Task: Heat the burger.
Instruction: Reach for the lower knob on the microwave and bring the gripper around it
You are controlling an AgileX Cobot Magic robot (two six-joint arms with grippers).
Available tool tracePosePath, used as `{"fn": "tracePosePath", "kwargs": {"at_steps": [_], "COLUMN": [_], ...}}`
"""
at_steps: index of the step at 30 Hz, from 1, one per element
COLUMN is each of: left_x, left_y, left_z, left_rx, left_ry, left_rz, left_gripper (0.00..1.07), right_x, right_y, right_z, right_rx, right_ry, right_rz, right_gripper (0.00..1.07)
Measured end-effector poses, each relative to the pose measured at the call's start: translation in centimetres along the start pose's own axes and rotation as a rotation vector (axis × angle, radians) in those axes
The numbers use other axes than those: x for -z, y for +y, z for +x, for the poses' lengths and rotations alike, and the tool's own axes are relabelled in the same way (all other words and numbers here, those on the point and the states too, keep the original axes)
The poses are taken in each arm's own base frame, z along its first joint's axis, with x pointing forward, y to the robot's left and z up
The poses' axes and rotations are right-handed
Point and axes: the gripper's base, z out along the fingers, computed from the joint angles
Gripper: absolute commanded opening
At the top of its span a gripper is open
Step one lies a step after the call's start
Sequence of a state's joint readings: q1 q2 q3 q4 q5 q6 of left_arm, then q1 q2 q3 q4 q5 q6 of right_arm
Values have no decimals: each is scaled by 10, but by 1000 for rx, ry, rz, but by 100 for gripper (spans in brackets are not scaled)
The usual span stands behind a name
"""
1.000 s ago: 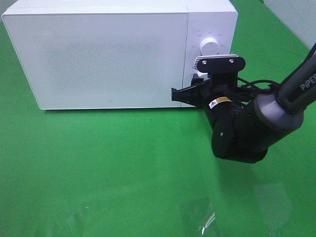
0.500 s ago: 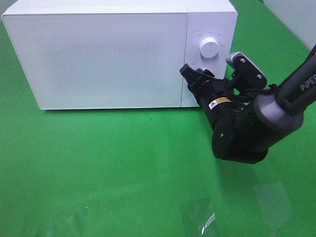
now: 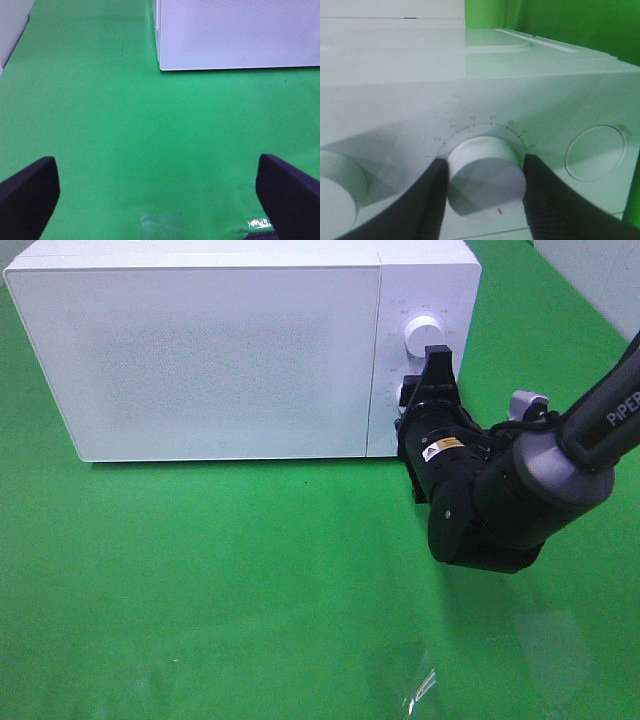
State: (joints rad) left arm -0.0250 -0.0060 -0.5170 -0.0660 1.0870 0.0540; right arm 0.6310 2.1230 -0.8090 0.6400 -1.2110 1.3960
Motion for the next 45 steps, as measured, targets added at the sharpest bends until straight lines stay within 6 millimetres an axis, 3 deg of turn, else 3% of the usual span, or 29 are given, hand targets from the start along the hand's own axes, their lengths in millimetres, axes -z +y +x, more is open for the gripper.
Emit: {"fn": "tracePosePath", "kwargs": {"at_steps": [9, 21, 27, 29, 45], "left_x": [0, 0, 0, 0, 0], "left_y": [0, 0, 0, 0, 0], "left_z": [0, 0, 0, 0, 0], "left_rx": [0, 0, 0, 0, 0], "left_ry": [0, 0, 0, 0, 0], "left_rz": [0, 0, 0, 0, 0], "left_gripper": [101, 101, 101, 101, 101], "right_x": [0, 0, 0, 0, 1], "right_y": [0, 0, 0, 0, 0], "right_z": [0, 0, -1, -1, -2], "right_rx": [-26, -11, -6, -3, 92], "right_ry": [0, -6, -10, -16, -23], "right_rz": [0, 1, 2, 3, 10], "right_gripper": [7, 19, 32, 41, 48]}}
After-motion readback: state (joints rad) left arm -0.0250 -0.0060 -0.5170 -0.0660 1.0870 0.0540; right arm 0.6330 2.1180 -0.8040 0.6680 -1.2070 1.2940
